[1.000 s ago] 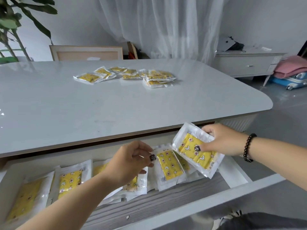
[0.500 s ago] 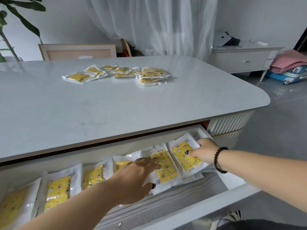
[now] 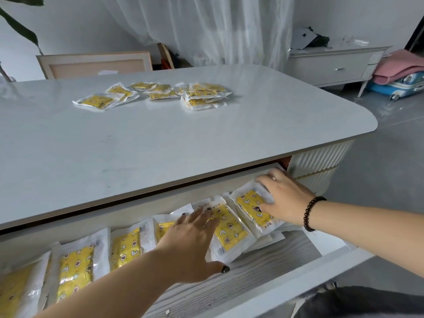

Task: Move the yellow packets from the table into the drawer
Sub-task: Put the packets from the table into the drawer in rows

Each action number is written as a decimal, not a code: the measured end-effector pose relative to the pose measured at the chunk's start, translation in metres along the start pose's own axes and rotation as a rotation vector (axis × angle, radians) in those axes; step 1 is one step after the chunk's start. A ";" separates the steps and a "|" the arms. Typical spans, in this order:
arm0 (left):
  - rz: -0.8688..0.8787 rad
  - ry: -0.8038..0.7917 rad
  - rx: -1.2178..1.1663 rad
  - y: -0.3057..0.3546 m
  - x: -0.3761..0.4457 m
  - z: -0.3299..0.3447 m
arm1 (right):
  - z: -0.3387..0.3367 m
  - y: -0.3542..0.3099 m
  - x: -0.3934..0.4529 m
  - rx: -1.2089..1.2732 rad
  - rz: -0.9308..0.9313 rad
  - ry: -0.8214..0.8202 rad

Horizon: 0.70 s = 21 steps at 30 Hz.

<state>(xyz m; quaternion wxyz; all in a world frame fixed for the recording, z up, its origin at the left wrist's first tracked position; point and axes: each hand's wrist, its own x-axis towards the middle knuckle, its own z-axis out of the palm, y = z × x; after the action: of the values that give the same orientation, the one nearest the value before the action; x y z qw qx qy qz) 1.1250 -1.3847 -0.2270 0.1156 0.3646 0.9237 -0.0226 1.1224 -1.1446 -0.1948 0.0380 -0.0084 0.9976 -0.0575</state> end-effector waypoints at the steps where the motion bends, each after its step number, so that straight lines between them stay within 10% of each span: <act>1: -0.011 0.010 0.001 0.001 0.002 0.001 | -0.004 -0.003 -0.004 -0.031 -0.084 -0.021; 6: 0.012 0.013 0.077 0.000 0.016 0.004 | -0.008 -0.003 -0.015 -0.037 -0.212 -0.261; 21: 0.135 0.226 0.106 0.007 0.024 -0.007 | 0.004 0.000 -0.009 -0.133 -0.249 -0.169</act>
<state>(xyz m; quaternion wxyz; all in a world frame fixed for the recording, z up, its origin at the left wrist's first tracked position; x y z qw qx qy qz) 1.1112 -1.3628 -0.2257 -0.0071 0.4318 0.9017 -0.0222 1.1321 -1.1448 -0.1981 0.1136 -0.1392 0.9837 0.0053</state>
